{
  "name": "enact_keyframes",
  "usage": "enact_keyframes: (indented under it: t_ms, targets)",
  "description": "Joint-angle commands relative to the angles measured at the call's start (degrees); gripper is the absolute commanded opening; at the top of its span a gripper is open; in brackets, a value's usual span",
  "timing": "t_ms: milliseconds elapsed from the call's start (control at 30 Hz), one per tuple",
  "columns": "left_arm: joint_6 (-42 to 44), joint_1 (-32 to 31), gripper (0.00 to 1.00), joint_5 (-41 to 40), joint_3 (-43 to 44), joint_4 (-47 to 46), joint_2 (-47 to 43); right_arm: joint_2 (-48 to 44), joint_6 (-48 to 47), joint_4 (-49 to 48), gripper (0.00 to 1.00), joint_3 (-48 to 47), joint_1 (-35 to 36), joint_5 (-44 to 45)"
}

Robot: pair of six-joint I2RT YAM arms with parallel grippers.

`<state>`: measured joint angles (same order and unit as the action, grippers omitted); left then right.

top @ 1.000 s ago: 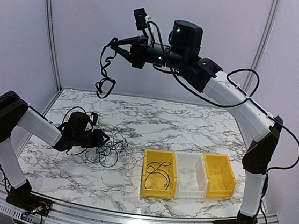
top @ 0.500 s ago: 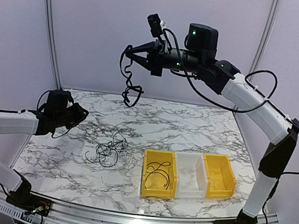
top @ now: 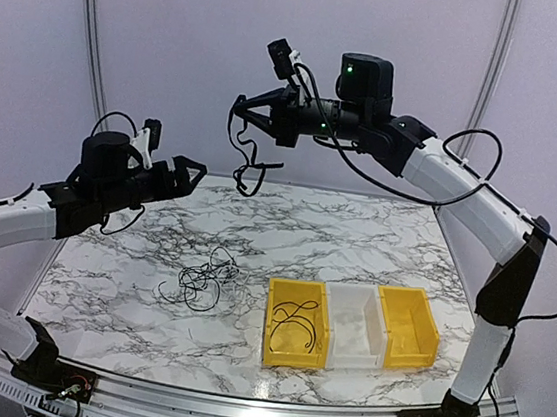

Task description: Untangle the cables

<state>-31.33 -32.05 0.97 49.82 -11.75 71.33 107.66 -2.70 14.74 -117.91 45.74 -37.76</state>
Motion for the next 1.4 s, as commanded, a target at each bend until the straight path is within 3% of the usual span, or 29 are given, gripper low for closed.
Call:
enact_keyframes:
  t_ms: [0, 333, 833, 1367]
  targets:
    - [12.89, -2.16, 0.99, -5.62, 3.04, 0.47, -1.71, 2.74, 2.41, -2.44, 0.0, -4.07, -0.03, 3.08]
    - [25.77, -3.28, 0.99, 0.97, 6.05, 1.14, -2.66, 4.68, 3.49, -3.32, 0.0, -7.34, 1.15, 3.74]
    - [25.85, -3.5, 0.96, 1.93, 10.6, 0.56, 4.27, 3.37, 3.15, -3.23, 0.0, -8.2, 4.67, 2.69]
    - [25.43, -3.54, 0.96, 1.4, 5.9, 0.4, -0.75, 3.45, 2.07, -3.28, 0.0, -9.06, 4.98, 4.29]
